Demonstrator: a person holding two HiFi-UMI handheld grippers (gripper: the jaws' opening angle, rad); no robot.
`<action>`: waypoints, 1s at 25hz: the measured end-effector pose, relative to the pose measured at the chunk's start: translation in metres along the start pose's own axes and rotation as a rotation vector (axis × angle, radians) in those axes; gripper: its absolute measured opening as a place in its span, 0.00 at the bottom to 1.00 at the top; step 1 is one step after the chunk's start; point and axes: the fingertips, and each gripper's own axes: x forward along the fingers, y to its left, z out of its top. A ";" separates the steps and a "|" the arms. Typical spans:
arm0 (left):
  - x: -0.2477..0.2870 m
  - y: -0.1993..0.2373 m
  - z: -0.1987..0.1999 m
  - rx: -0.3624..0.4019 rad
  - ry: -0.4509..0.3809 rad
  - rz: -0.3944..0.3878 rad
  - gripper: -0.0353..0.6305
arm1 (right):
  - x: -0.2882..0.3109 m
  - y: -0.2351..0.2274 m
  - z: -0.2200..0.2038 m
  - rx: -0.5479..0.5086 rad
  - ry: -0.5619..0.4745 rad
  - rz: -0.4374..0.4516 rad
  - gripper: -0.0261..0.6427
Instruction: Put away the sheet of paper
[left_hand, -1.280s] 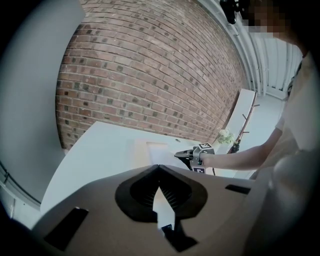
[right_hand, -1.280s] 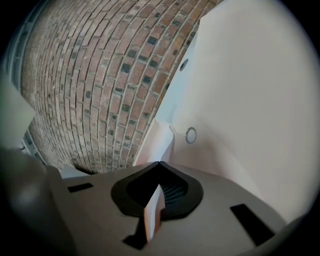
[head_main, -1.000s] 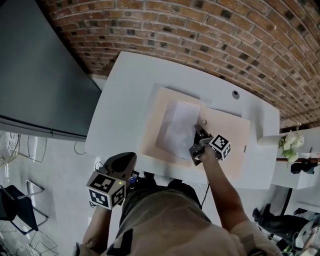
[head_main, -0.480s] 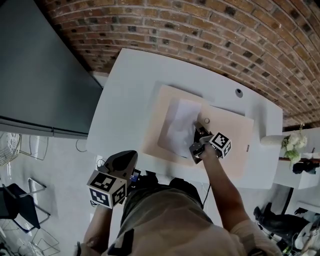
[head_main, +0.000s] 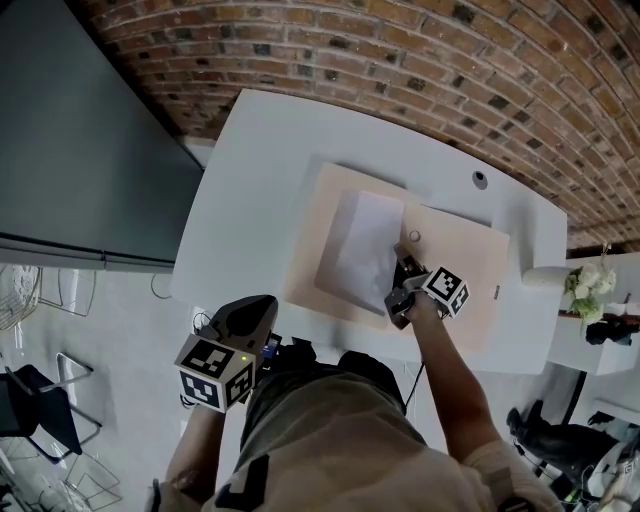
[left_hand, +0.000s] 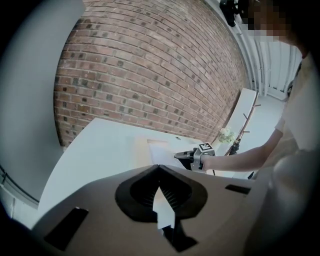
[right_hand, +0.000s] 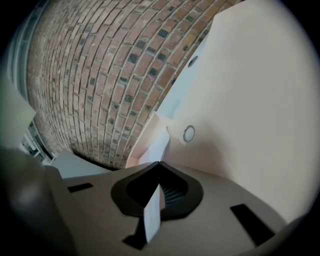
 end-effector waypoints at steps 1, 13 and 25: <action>0.001 -0.001 0.000 0.000 0.000 -0.001 0.07 | -0.001 -0.002 -0.001 -0.017 0.010 -0.009 0.07; 0.003 -0.005 -0.004 -0.002 0.011 -0.004 0.07 | 0.007 -0.004 -0.013 -0.008 0.098 -0.060 0.07; 0.001 -0.002 -0.005 -0.006 0.015 0.000 0.07 | 0.012 0.001 -0.012 0.032 0.059 -0.023 0.07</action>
